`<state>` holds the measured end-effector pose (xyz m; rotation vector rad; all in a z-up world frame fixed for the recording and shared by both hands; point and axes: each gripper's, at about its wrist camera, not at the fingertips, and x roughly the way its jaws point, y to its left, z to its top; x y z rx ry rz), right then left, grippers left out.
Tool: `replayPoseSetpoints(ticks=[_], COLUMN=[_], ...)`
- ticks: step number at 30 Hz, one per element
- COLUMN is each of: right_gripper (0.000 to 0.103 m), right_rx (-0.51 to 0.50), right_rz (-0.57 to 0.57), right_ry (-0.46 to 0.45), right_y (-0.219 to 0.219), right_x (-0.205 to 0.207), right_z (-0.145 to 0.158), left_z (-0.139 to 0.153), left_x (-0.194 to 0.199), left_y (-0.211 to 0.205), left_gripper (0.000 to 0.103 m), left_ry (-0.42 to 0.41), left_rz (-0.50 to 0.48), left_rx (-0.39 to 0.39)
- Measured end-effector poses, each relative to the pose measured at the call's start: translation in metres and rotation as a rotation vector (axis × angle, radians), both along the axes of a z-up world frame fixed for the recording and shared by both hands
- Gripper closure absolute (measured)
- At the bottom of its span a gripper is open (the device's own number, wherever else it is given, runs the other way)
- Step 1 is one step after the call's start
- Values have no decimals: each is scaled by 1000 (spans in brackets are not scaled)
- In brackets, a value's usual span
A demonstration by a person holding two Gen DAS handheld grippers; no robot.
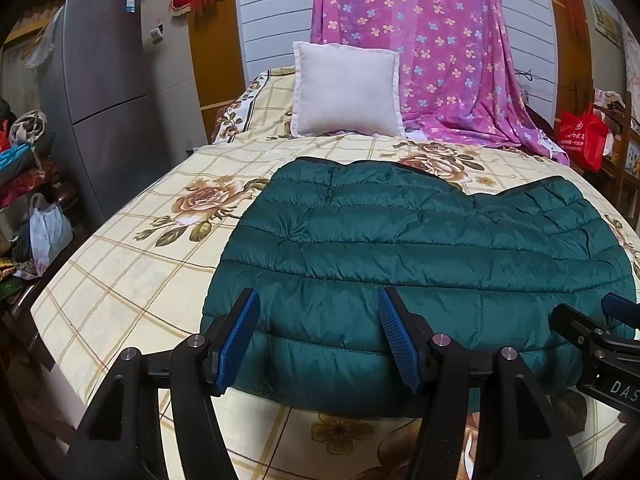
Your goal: Fold large clothes
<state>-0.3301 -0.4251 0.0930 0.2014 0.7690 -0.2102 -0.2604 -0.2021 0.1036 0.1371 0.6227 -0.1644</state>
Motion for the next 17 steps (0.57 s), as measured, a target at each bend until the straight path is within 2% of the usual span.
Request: replayPoseSetpoints(ticks=[17], right_gripper=[11], right_rx=[0], right_rz=[-1], right_ry=[1], right_y=[0], right_x=[0], right_z=[0], left_z=[2], left_x=[-1], left_y=[-1], left_gripper=[59], left_ry=[0], left_rz=[-29], left_rx=[-16])
